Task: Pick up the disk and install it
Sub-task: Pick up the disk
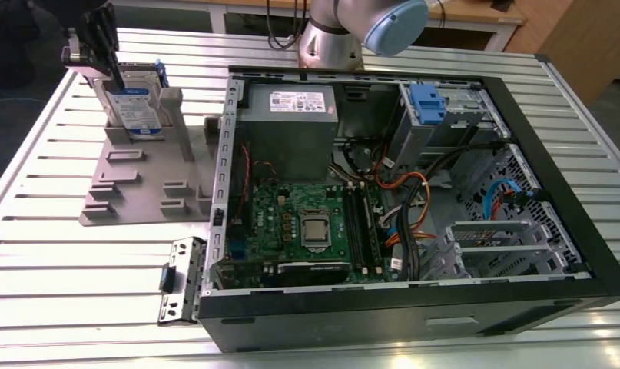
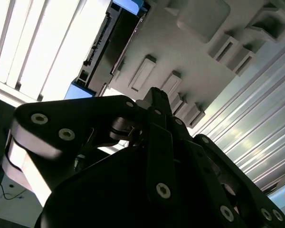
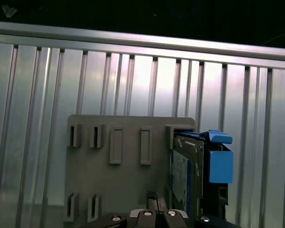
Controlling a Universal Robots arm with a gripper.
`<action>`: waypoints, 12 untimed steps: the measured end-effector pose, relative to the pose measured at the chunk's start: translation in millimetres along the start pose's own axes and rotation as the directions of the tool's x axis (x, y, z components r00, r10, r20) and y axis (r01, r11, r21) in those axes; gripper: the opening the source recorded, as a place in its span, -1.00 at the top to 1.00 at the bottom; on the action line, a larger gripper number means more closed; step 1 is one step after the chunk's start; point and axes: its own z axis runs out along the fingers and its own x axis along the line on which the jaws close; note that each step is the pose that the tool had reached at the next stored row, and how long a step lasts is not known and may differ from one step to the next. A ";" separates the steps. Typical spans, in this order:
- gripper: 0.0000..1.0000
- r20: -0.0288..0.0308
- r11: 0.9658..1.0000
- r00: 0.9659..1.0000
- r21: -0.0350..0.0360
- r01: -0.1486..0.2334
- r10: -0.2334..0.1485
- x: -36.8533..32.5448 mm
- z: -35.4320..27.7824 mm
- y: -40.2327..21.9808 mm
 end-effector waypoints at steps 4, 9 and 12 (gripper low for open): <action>0.80 0.000 1.000 1.000 -0.001 0.021 -0.021 0.0 0.0 0.0; 0.80 0.000 0.998 0.998 -0.002 0.058 -0.058 0.0 0.0 0.1; 0.80 0.000 0.998 0.998 -0.002 0.058 -0.058 0.1 0.0 0.1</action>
